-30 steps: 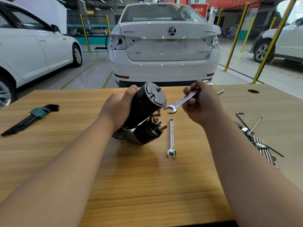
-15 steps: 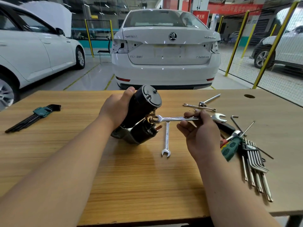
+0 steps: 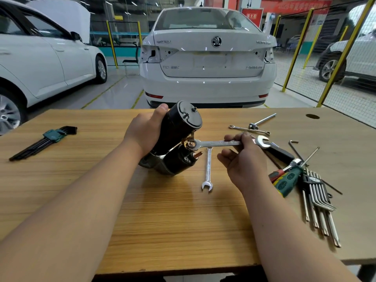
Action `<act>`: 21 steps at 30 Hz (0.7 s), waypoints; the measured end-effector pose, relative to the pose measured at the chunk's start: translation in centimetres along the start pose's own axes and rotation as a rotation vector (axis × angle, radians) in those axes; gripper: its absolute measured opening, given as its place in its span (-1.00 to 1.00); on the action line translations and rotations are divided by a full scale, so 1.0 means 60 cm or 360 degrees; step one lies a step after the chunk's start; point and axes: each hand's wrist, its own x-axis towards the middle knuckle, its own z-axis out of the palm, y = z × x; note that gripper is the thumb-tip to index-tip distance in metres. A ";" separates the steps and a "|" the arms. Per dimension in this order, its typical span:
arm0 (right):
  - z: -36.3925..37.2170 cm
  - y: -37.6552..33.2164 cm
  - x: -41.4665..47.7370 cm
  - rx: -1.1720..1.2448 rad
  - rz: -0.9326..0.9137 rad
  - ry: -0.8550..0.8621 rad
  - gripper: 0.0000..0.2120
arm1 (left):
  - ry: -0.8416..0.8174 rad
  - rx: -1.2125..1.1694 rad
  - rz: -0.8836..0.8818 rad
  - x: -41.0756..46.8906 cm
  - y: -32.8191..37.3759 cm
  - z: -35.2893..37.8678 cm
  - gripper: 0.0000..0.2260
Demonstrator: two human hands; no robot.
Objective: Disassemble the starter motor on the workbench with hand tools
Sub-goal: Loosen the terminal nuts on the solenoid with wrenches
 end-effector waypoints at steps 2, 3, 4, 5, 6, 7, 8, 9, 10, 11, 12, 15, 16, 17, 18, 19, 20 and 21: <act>0.007 -0.001 0.016 -0.0069 0.0157 -0.0004 -0.73 | -0.0004 -0.0005 -0.0005 0.000 0.001 0.000 -0.41; 0.013 -0.003 0.024 -0.0109 0.0213 -0.0009 -0.73 | -0.0003 0.0003 -0.0004 0.000 0.001 0.001 -0.40; 0.019 -0.006 0.033 -0.0152 0.0240 -0.0014 -0.72 | 0.0004 0.0020 -0.0001 0.000 0.001 0.000 -0.41; 0.026 -0.008 0.042 -0.0191 0.0247 -0.0017 -0.70 | 0.0014 0.0043 0.0001 0.000 0.001 0.000 -0.41; 0.033 -0.011 0.051 -0.0221 0.0245 -0.0019 -0.70 | 0.0024 0.0067 0.0003 0.000 0.000 0.000 -0.41; 0.038 -0.014 0.059 -0.0237 0.0247 -0.0023 -0.69 | 0.0037 0.0095 0.0004 0.001 -0.001 0.001 -0.42; 0.042 -0.016 0.066 -0.0243 0.0256 -0.0030 -0.69 | 0.0055 0.0125 0.0004 0.003 -0.002 0.002 -0.42; 0.045 -0.018 0.073 -0.0240 0.0272 -0.0040 -0.69 | 0.0077 0.0153 0.0004 0.005 -0.002 0.002 -0.41; 0.047 -0.018 0.080 -0.0233 0.0290 -0.0050 -0.69 | 0.0097 0.0178 0.0007 0.007 -0.002 0.004 -0.38; 0.049 -0.018 0.085 -0.0221 0.0305 -0.0060 -0.70 | 0.0114 0.0200 0.0013 0.009 -0.003 0.005 -0.35; 0.050 -0.017 0.090 -0.0202 0.0312 -0.0071 -0.70 | 0.0131 0.0217 0.0020 0.011 -0.003 0.006 -0.33; 0.048 -0.013 0.097 -0.0097 0.0306 -0.0138 -0.70 | 0.0160 0.0228 0.0045 0.014 -0.005 0.008 -0.32; 0.047 -0.013 0.097 -0.0051 0.0297 -0.0158 -0.70 | 0.0159 0.0219 0.0049 0.015 -0.005 0.008 -0.33; 0.046 -0.016 0.097 0.0010 0.0279 -0.0160 -0.69 | 0.0156 0.0207 0.0051 0.015 -0.004 0.008 -0.33; 0.044 -0.021 0.096 0.0094 0.0249 -0.0135 -0.69 | 0.0153 0.0195 0.0053 0.015 -0.004 0.008 -0.33; 0.040 -0.029 0.094 0.0204 0.0209 -0.0086 -0.70 | 0.0149 0.0187 0.0054 0.015 -0.004 0.008 -0.34; 0.035 -0.039 0.091 0.0321 0.0160 -0.0028 -0.71 | 0.0144 0.0183 0.0051 0.015 -0.004 0.008 -0.35; 0.028 -0.048 0.086 0.0409 0.0108 0.0017 -0.71 | 0.0140 0.0183 0.0046 0.014 -0.003 0.008 -0.37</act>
